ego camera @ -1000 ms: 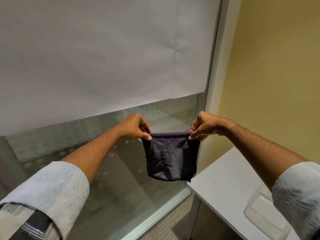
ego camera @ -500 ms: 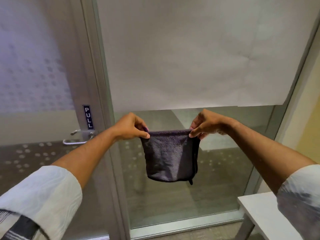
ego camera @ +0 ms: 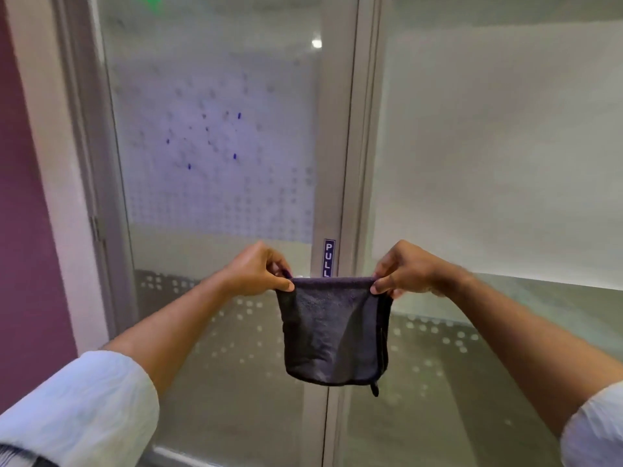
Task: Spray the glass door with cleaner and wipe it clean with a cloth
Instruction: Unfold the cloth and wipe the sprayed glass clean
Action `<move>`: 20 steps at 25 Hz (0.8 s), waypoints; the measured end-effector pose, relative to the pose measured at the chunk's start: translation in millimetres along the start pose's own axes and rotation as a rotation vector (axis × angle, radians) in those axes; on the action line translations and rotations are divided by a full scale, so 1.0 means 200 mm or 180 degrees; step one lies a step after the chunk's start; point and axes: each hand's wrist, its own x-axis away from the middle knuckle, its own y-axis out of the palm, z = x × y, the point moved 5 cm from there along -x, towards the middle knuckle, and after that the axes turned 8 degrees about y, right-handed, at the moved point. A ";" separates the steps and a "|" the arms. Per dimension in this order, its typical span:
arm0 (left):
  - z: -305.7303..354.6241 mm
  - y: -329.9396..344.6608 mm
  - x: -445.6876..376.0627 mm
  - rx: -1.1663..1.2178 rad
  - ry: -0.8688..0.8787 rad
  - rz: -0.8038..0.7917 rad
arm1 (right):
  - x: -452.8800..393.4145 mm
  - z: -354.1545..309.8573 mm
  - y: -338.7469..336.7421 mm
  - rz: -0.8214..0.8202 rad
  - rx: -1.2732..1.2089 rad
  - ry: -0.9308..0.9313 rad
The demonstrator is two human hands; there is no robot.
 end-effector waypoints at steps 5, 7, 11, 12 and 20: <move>-0.38 -0.53 0.21 -0.0465 -0.0011 0.0344 | -0.25 -0.55 0.37 -0.0119 -0.0012 -0.0276; -0.52 -0.72 0.27 -0.0645 0.0002 0.0441 | -0.35 -0.73 0.50 -0.0167 -0.0046 -0.0357; -0.75 -1.02 0.31 -0.0733 -0.0004 0.0627 | -0.57 -1.02 0.66 -0.0078 -0.0181 -0.0412; -0.80 -1.08 0.31 -0.0732 -0.0006 0.0704 | -0.61 -1.09 0.68 -0.0075 -0.0176 -0.0436; -1.21 -1.43 0.20 -0.0763 -0.0038 0.1169 | -1.07 -1.47 0.82 -0.0008 -0.0159 -0.0610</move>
